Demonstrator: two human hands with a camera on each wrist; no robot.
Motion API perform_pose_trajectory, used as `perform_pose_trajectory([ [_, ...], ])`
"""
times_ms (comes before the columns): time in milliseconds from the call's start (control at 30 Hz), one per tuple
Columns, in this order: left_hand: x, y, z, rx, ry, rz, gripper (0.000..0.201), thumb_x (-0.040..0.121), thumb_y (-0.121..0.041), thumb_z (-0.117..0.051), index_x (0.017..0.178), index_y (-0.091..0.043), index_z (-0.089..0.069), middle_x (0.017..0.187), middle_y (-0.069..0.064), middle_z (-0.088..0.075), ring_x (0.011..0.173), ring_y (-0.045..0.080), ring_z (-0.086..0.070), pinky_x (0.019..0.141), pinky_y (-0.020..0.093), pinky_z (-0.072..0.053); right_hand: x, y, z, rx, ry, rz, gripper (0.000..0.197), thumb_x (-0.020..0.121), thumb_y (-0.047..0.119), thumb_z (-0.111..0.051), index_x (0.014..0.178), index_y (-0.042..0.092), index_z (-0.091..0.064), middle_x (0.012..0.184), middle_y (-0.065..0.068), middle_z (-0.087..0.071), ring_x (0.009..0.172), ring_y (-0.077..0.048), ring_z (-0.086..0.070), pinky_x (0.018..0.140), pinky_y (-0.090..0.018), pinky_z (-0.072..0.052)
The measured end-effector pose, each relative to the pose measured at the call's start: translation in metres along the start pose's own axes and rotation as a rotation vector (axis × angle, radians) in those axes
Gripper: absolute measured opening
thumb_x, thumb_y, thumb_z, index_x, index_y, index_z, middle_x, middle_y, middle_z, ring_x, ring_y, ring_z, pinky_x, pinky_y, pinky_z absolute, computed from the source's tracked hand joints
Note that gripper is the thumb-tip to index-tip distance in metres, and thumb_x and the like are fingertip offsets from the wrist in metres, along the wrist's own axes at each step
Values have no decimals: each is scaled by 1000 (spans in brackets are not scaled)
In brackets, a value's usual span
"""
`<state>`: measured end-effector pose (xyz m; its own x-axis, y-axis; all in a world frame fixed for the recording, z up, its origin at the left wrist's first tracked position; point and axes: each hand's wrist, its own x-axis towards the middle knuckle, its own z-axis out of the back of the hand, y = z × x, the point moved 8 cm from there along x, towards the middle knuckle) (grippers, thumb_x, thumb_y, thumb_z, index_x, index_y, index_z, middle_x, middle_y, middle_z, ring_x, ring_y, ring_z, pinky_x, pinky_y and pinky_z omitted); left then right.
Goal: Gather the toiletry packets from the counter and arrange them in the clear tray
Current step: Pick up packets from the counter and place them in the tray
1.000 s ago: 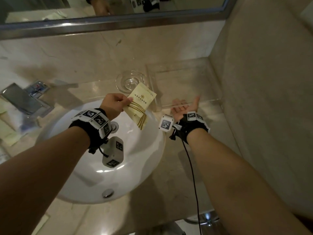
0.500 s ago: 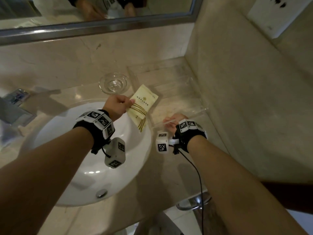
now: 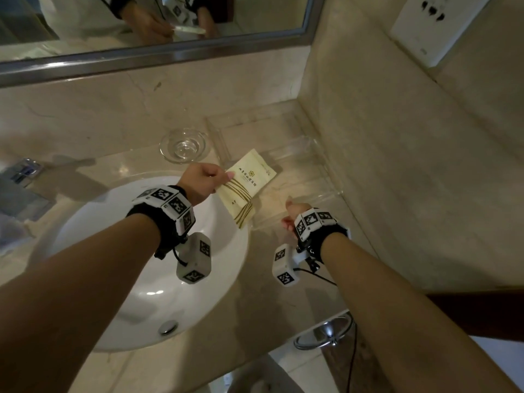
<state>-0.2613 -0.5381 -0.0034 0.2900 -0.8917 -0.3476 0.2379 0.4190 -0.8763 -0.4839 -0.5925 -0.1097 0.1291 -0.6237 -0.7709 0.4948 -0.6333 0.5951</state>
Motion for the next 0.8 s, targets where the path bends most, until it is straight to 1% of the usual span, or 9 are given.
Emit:
perform_pose_trajectory([
  [100, 4, -3, -4, -14, -10, 5, 25, 86, -25, -63, 69, -8, -65, 88, 16, -65, 84, 22, -57, 88, 42, -50, -23, 19, -1, -71, -46, -9, 61, 98, 52, -21, 78, 8, -58, 57, -1, -52, 37, -9, -44, 33, -21, -34],
  [167, 5, -5, -9, -23, -9, 9, 23, 86, -23, -63, 67, -10, -64, 81, 12, -65, 84, 21, -56, 78, 32, -50, -27, 37, -9, 118, 50, 74, 75, 92, 64, -17, 88, 8, -65, 50, 4, -47, 36, -8, -36, 37, -20, -28],
  [233, 7, -8, -14, -30, -4, 7, 22, 86, -22, -63, 68, -11, -65, 82, 12, -64, 84, 21, -56, 75, 28, -46, -26, 53, -16, 271, 180, 154, 70, 86, 70, -24, 89, 14, -65, 48, 8, -43, 38, -6, -31, 38, -20, -24],
  [300, 9, -9, -17, -41, -6, 13, 20, 85, -22, -64, 69, -10, -66, 88, 15, -64, 85, 21, -56, 80, 33, -46, -22, 62, -21, 256, 252, 206, 46, 88, 59, -44, 86, 15, -61, 47, 9, -44, 37, -4, -31, 35, -18, -24],
  [367, 11, -8, -17, -54, -15, 30, 22, 85, -25, -64, 70, -9, -67, 91, 15, -65, 87, 23, -57, 86, 38, -48, -19, 64, -23, 234, 283, 229, 22, 90, 34, -58, 81, 14, -59, 45, 9, -45, 34, -2, -32, 32, -15, -25],
  [467, 14, -2, -9, -111, -64, 56, 29, 87, -29, -61, 67, -9, -64, 81, 10, -66, 88, 24, -60, 94, 42, -49, -4, 58, -14, 297, 221, 194, 17, 91, 21, -59, 76, 13, -57, 42, 8, -44, 30, -2, -31, 29, -15, -24],
  [633, 17, 8, 10, -223, -160, 89, 30, 89, -23, -58, 62, -10, -56, 76, 4, -61, 74, 17, -61, 71, 21, -53, 18, 35, 11, 187, -24, 22, 28, 91, 14, -57, 64, 12, -51, 54, 2, -43, 30, -5, -33, 28, -13, -24],
  [733, 16, 13, 17, -277, -178, 109, 29, 89, -20, -57, 64, -7, -56, 77, 5, -62, 72, 14, -62, 56, 12, -55, 26, 38, -3, 151, -17, -33, 25, 93, 7, -49, 68, 9, -52, 61, -3, -50, 27, -6, -43, 27, -10, -27],
  [800, 15, 16, 20, -298, -187, 118, 27, 89, -18, -58, 65, -6, -56, 78, 6, -62, 72, 14, -62, 53, 11, -55, 25, 44, -12, 210, -10, -65, 18, 93, 0, -47, 78, 2, -54, 66, -10, -54, 24, -7, -49, 27, -12, -34],
])
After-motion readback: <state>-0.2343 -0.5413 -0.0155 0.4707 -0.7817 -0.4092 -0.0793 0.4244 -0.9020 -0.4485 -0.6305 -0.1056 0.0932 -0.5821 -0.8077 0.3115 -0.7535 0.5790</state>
